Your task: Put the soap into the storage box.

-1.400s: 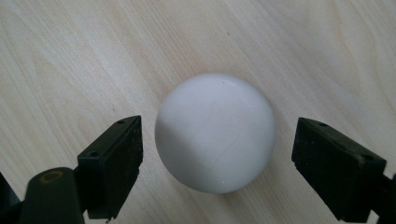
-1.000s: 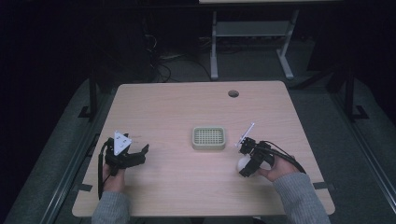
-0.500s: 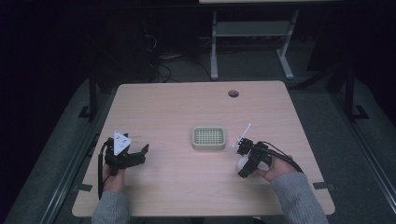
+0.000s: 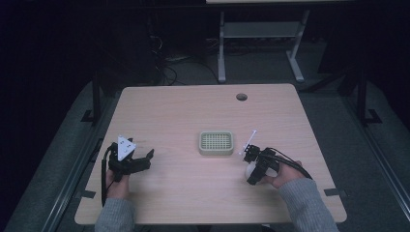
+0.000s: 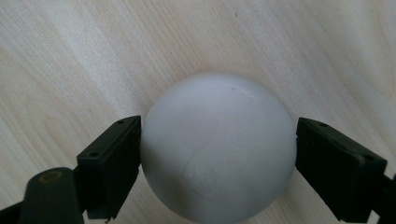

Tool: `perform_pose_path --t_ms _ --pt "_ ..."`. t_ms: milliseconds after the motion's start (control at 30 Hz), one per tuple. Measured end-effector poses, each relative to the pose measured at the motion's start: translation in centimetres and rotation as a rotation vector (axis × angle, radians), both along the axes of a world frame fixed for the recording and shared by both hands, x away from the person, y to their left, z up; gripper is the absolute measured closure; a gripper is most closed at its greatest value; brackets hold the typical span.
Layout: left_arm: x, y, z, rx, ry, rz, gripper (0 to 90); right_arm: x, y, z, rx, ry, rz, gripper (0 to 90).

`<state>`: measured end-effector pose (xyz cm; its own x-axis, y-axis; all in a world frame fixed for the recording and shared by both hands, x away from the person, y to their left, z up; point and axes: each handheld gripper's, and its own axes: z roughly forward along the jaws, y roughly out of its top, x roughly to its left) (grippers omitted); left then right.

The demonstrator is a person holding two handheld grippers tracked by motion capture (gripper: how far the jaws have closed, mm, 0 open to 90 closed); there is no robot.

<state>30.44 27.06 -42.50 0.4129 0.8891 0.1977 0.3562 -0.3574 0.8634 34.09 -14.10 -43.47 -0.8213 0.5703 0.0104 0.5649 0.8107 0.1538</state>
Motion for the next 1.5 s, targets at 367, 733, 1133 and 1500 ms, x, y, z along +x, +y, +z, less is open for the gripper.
perform_pose_path --t_ms 367,733,1133,1500 --pt "0.0 0.1 0.0 -0.005 0.000 0.002 14.8 0.0 0.3 -0.3 -0.021 0.016 0.004 21.5" --pt "0.0 0.1 0.0 -0.001 -0.001 0.005 14.8 -0.1 0.1 -0.3 -0.013 0.019 0.012 23.0" --pt "0.2 0.2 0.0 0.006 0.005 0.006 14.8 -0.1 -0.6 0.6 0.047 0.025 0.020 23.1" --pt "0.1 0.2 -0.1 0.005 0.004 0.006 14.8 0.2 -0.5 1.4 0.063 0.009 0.023 23.2"
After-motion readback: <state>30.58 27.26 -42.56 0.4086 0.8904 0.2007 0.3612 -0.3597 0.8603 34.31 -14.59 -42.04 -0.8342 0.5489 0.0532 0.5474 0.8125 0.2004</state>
